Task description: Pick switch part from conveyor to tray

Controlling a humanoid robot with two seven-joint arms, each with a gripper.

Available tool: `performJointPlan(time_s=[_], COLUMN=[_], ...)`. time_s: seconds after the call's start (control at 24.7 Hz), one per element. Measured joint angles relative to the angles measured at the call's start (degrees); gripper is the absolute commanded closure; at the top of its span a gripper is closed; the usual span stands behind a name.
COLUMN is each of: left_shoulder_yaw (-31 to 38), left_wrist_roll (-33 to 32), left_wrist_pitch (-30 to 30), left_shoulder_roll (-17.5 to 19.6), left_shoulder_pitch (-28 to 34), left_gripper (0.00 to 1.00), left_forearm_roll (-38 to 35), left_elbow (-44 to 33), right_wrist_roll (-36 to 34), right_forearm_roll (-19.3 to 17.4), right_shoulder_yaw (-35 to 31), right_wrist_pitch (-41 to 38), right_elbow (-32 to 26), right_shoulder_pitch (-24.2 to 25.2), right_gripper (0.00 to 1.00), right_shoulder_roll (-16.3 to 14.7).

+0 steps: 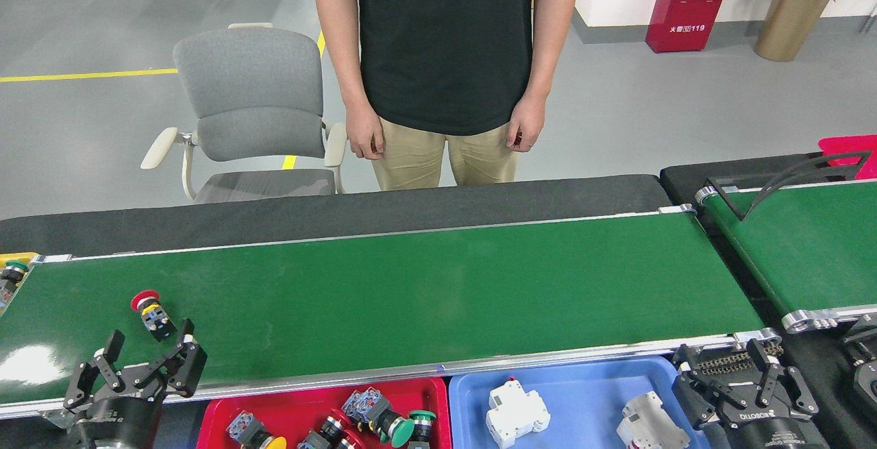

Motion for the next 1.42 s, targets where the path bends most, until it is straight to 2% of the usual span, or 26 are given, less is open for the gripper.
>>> performJointPlan(time_s=[0.12,0.32,0.41,0.53,0.61,0.65,0.73,0.85,0.93,1.05,1.1,1.18,1.22,1.3,1.42], left_shoulder_yaw=[0.0,0.0,0.0,-0.2,-0.1,-0.1,-0.1,-0.8,-3.1,-7.1,-8.4,-10.3,-11.0,-12.4,-14.2], left_wrist_roll=[0.0,-0.2,0.0,1.1,2.3,2.8,3.5,4.0,4.1,4.3,4.3,3.8,3.4,2.9,2.5], left_wrist_pitch=[1.5,5.1,7.9,10.3,10.9,11.1,11.3,9.4,5.6,-3.4,-7.1,-13.8,-16.3,-19.2,-21.3], left_shoulder_roll=[1.0,5.6,6.8,8.6,9.1,9.1,9.1,8.9,7.7,5.3,4.8,3.7,2.9,0.4,-1.9], left_shoulder_pitch=[-3.9,-8.0,-10.1,-12.5,-12.7,-12.7,-12.6,-11.4,-8.8,-0.5,3.3,10.8,14.5,19.8,21.7], left_gripper=[0.01,0.03,0.13,0.44,0.68,0.77,0.87,0.91,0.91,0.87,0.76,0.29,0.0,0.0,0.0], left_forearm_roll=[-0.3,-0.3,-0.3,0.0,0.6,1.4,4.0,6.9,7.4,8.3,9.1,9.8,9.8,9.8,9.8], left_elbow=[6.0,15.6,20.2,25.4,26.4,26.5,26.5,24.3,18.3,3.8,-2.2,-11.6,-15.7,-19.5,-19.8], right_wrist_roll=[0.0,0.0,0.0,-0.1,-0.1,-0.1,-0.1,-0.1,-0.1,-0.2,-0.2,-0.2,-0.2,-0.2,-0.2], right_forearm_roll=[0.0,0.0,0.0,-0.1,-0.1,-0.1,-0.1,-0.1,-0.2,-0.4,-0.6,-0.9,-1.0,-1.1,-1.7], right_shoulder_yaw=[0.0,1.1,1.8,3.3,3.3,3.3,3.4,3.4,3.4,3.3,3.3,3.2,3.2,3.0,2.7], right_wrist_pitch=[0.0,-0.1,-0.1,-0.1,-0.2,-0.2,-0.2,-0.3,-0.3,0.2,0.2,0.3,0.3,0.4,0.4], right_elbow=[0.0,0.0,0.1,0.2,0.2,0.2,0.2,0.2,0.5,0.5,0.5,0.4,0.1,-0.9,-2.5], right_shoulder_pitch=[0.0,-0.4,-1.3,-1.9,-1.9,-2.0,-2.0,-1.9,-2.0,-1.9,-2.0,-1.8,-1.6,-0.7,1.3], right_gripper=[0.02,0.02,0.02,0.02,0.02,0.02,0.02,0.02,0.02,0.02,0.02,0.02,0.02,0.02,0.02], right_shoulder_roll=[0.0,0.0,0.0,0.0,0.0,0.0,0.0,0.0,0.0,0.0,0.0,0.0,0.0,0.0,0.0])
